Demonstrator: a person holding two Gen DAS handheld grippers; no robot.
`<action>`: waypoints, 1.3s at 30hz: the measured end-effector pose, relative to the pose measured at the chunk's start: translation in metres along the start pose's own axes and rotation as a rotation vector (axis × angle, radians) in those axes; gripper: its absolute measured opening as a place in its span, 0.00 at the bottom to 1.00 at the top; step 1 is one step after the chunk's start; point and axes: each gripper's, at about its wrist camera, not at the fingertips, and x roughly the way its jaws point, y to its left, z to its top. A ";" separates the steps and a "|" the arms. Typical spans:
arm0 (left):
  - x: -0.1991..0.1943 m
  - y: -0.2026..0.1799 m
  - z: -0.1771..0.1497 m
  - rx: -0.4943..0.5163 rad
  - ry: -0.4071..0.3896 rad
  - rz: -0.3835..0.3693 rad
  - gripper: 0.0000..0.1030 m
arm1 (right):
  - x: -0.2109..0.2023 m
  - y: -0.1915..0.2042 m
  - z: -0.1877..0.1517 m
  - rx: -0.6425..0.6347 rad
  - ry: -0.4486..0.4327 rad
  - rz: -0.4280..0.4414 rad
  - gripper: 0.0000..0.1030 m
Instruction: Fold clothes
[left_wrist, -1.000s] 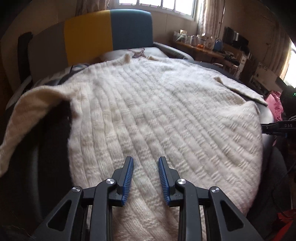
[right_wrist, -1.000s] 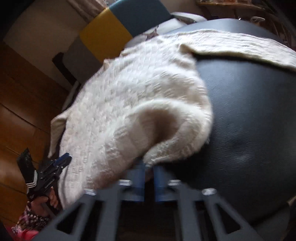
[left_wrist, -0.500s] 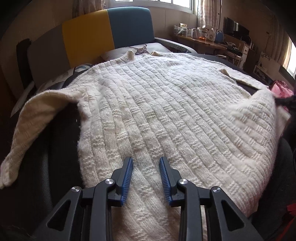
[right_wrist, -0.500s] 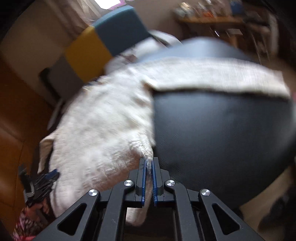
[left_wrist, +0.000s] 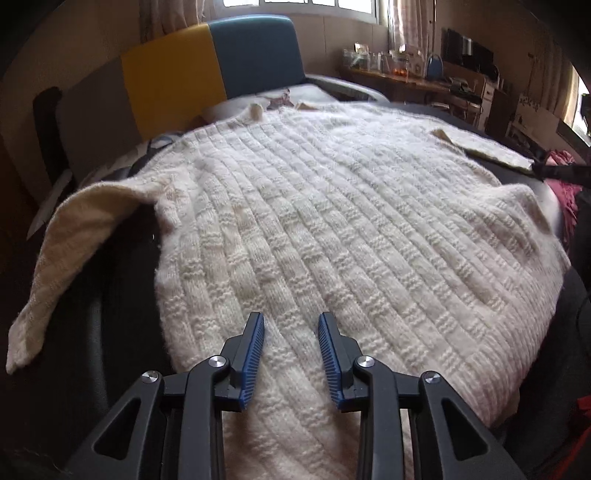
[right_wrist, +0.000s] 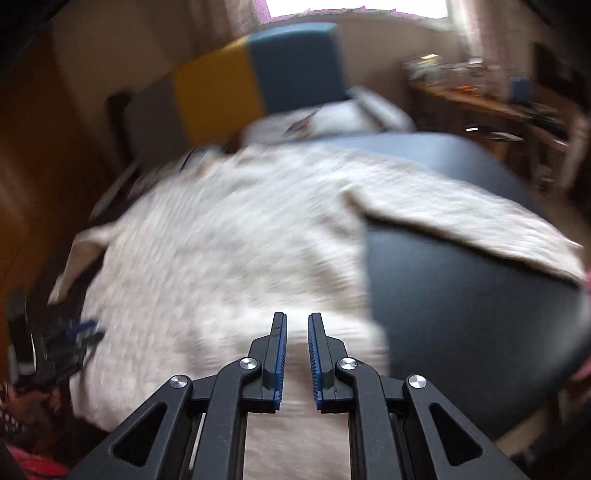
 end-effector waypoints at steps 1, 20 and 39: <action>0.000 0.000 -0.001 0.001 -0.004 -0.001 0.30 | 0.016 0.010 -0.001 -0.037 0.048 -0.005 0.12; -0.056 0.232 -0.041 -0.746 -0.201 0.046 0.33 | 0.050 0.126 0.029 -0.203 0.037 0.092 0.35; -0.031 0.378 -0.121 -1.221 -0.050 -0.065 0.44 | 0.149 0.391 0.167 -0.375 0.253 0.583 0.41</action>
